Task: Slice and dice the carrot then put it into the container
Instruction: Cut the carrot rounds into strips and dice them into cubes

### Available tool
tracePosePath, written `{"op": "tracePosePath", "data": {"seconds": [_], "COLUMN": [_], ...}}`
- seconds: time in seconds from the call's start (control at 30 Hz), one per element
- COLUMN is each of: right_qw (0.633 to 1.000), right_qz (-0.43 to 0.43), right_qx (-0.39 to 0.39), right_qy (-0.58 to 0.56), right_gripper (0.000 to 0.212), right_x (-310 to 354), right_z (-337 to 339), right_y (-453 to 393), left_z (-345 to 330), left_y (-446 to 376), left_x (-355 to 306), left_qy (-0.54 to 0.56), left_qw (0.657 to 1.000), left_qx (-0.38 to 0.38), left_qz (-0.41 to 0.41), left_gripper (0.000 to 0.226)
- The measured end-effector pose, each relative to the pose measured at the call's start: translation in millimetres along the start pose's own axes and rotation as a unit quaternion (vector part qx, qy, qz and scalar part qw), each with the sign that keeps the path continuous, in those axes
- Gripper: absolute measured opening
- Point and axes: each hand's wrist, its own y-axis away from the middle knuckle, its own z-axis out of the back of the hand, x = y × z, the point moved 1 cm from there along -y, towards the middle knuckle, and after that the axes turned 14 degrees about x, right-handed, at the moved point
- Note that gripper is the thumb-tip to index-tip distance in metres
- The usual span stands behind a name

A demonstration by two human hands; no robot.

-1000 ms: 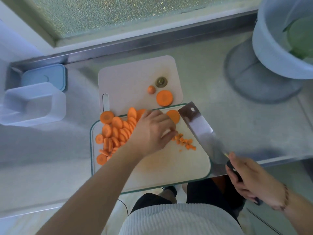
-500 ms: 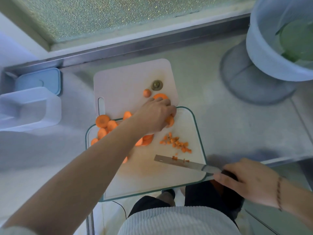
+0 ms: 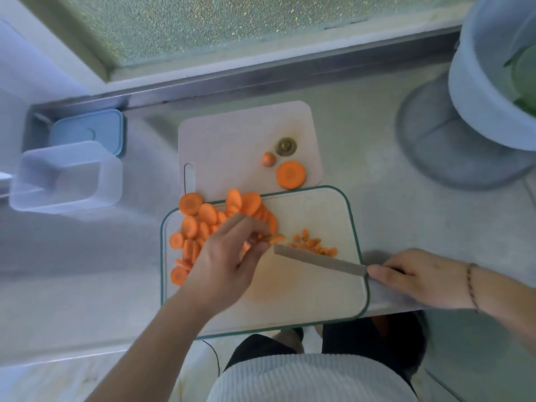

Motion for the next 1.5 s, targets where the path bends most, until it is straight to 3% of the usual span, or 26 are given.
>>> {"op": "tracePosePath", "data": {"seconds": [0.1, 0.23, 0.4, 0.5, 0.6, 0.7, 0.77, 0.8, 0.87, 0.93, 1.0, 1.1, 1.4, 1.5], "right_qw": [0.999, 0.998, 0.996, 0.996, 0.998, 0.996, 0.990, 0.986, 0.976, 0.964, 0.952, 0.942, 0.933, 0.933], "right_qz": [0.008, 0.026, 0.021, 0.011, 0.006, 0.021, 0.011, -0.001, -0.027, -0.036, -0.033, -0.023, 0.006, 0.011], "right_qx": [-0.014, -0.015, -0.037, -0.034, -0.057, -0.087, -0.108, -0.115, -0.121, -0.127, -0.133, -0.148, -0.197, -0.206], "right_qy": [-0.028, -0.049, -0.073, -0.088, -0.028, 0.029, 0.086, 0.123, 0.180, 0.232, 0.274, 0.300, 0.300, 0.296], "right_gripper": [0.070, 0.108, 0.080, 0.068, 0.068, 0.062, 0.070, 0.076, 0.082, 0.083, 0.079, 0.075, 0.074, 0.076], "right_x": [-3, -7, 2, 7, 4, 0, 0, 0, 1, 3, 4, 5, 4, 2], "right_z": [16, 31, 41, 42, 39, 30, 24, 21, 17, 14, 11, 9, 11, 11], "right_y": [-9, -15, -19, -19, -15, 1, 11, 14, 14, 12, 10, 6, 6, 5], "left_z": [-11, -22, -55, -68, -73, -60, -42, -33, -21, -20, -26, -32, -47, -48], "left_y": [17, 28, 30, 20, 11, 9, 3, -3, -21, -41, -57, -74, -106, -107], "left_x": [7, 15, 22, 25, 26, 15, 2, -3, -8, -7, 0, 7, -2, -5], "left_qy": [0.024, 0.048, 0.010, -0.054, -0.126, -0.109, -0.043, -0.018, -0.009, -0.072, -0.131, -0.162, -0.232, -0.177], "left_qw": [0.999, 0.998, 0.996, 0.994, 0.987, 0.993, 0.988, 0.984, 0.992, 0.997, 0.984, 0.966, 0.952, 0.970], "left_qx": [-0.007, -0.014, 0.084, 0.098, 0.096, -0.019, -0.142, -0.169, -0.121, 0.008, 0.117, 0.198, 0.188, 0.148], "left_qz": [0.023, 0.024, 0.039, 0.013, -0.021, -0.043, -0.044, -0.045, -0.036, -0.018, 0.001, 0.021, 0.068, 0.076], "left_gripper": [0.010, 0.008, 0.015, 0.019, 0.023, 0.018, 0.013, 0.011, 0.008, 0.015, 0.021, 0.027, 0.023, 0.024]}}
